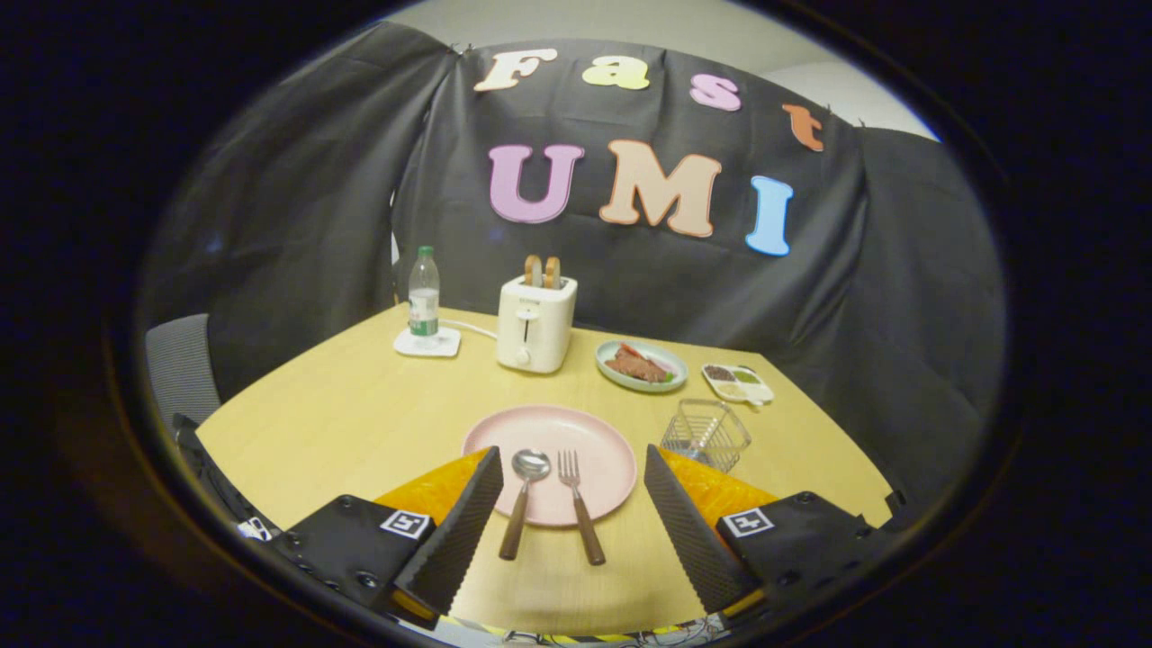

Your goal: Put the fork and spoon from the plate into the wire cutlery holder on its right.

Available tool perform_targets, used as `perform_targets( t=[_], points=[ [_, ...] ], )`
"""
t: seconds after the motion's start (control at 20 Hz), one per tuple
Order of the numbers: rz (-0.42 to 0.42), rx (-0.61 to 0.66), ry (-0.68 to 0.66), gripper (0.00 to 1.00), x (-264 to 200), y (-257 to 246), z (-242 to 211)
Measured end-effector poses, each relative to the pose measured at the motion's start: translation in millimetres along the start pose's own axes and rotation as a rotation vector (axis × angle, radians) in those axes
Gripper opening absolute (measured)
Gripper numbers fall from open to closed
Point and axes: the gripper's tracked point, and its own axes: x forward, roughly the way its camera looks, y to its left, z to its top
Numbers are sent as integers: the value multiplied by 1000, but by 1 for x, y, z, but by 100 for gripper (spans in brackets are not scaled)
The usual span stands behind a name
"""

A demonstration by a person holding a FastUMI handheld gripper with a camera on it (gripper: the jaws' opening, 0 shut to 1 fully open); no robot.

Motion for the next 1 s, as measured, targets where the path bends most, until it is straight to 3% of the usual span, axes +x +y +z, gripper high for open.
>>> perform_targets(
  t=[0.5, 0.75, 1.0],
  points=[
    [-4, 24, 168, 96, 29, -8, -71],
    [-7, 34, 214, 74, 45, -20, -88],
    [44, 84, 244, 47, 55, -13, -97]
  ],
)
